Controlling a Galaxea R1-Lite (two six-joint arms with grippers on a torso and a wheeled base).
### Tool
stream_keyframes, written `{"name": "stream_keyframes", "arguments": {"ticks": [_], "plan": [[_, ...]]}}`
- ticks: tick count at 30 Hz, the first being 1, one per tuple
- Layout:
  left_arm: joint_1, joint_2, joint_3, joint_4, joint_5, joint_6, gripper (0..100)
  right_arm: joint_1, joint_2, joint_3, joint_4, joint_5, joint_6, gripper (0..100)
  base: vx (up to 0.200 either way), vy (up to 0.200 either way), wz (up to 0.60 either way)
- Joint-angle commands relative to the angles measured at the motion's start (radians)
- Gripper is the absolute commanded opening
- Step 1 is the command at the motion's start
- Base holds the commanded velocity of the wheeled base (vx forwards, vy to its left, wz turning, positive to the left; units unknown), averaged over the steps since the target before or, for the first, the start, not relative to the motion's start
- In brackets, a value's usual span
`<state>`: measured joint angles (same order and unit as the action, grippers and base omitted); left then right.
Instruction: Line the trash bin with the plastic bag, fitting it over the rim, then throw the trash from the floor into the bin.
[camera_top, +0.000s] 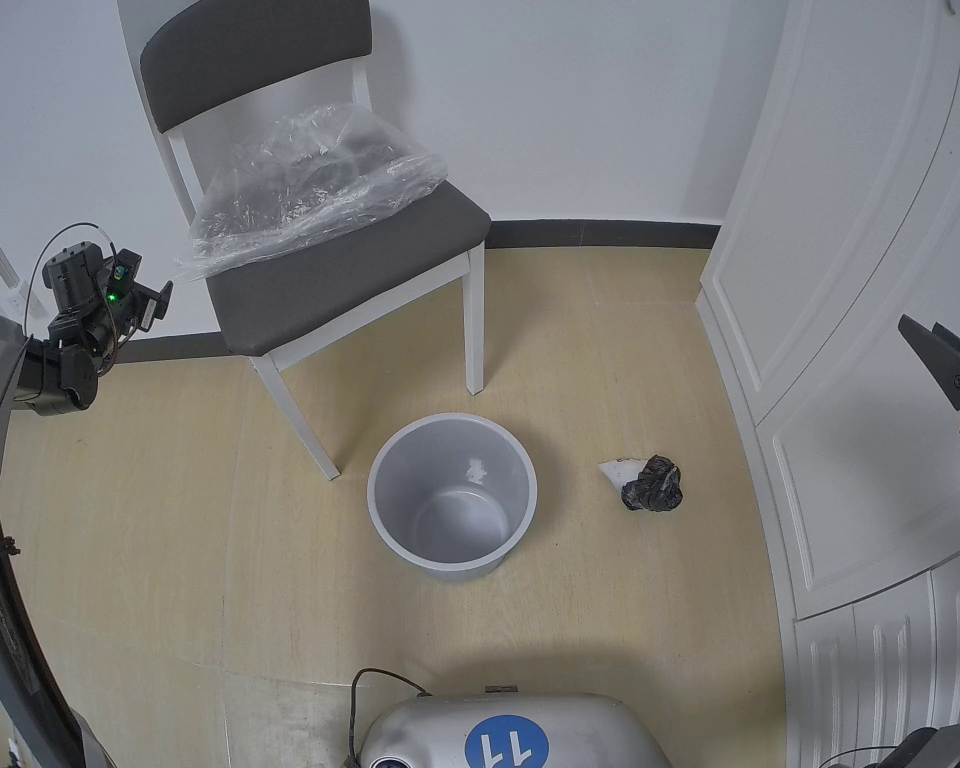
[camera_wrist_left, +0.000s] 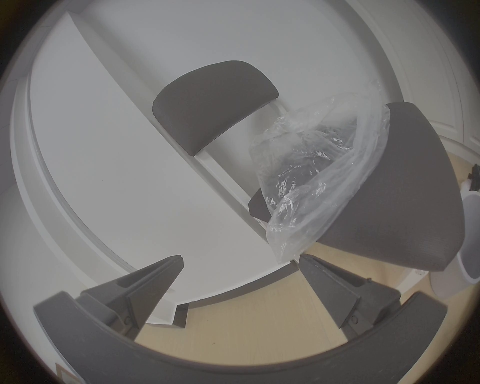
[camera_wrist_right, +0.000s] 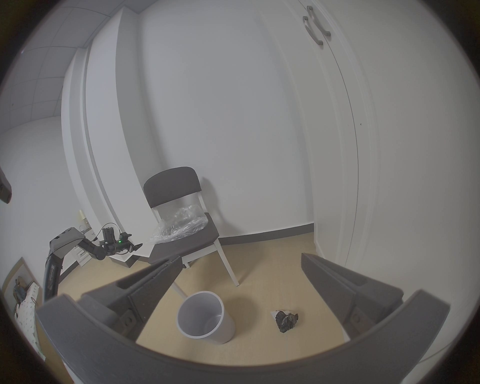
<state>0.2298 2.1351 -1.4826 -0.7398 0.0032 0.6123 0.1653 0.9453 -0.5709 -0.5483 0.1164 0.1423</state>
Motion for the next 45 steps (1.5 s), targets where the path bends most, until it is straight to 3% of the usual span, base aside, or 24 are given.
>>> {"name": "stream_keyframes", "arguments": {"ticks": [1,14,27,31,38,45], "plan": [[-0.015,0.034,-0.056,0.014,-0.002,0.004,100,0.000,0.000,0.000,0.001,0.000,0.000,100,0.000,0.000,0.00],[-0.023,0.085,-0.107,0.049,0.001,0.052,100,0.000,0.009,0.000,0.001,0.000,0.002,100,0.000,0.000,0.00],[-0.033,0.209,-0.311,0.053,0.011,0.049,100,0.000,0.013,0.000,-0.001,0.000,0.002,100,0.000,0.000,0.00],[-0.041,0.226,-0.384,0.053,0.023,0.041,100,0.000,0.023,0.000,-0.001,0.000,0.002,100,0.000,0.000,0.00],[-0.075,0.216,-0.390,0.053,0.024,-0.031,100,0.000,0.029,0.000,-0.004,0.000,0.002,100,0.000,0.000,0.00],[-0.118,0.223,-0.407,0.043,0.024,-0.043,100,0.000,0.029,0.000,-0.004,0.000,0.002,100,0.000,0.000,0.00]]}}
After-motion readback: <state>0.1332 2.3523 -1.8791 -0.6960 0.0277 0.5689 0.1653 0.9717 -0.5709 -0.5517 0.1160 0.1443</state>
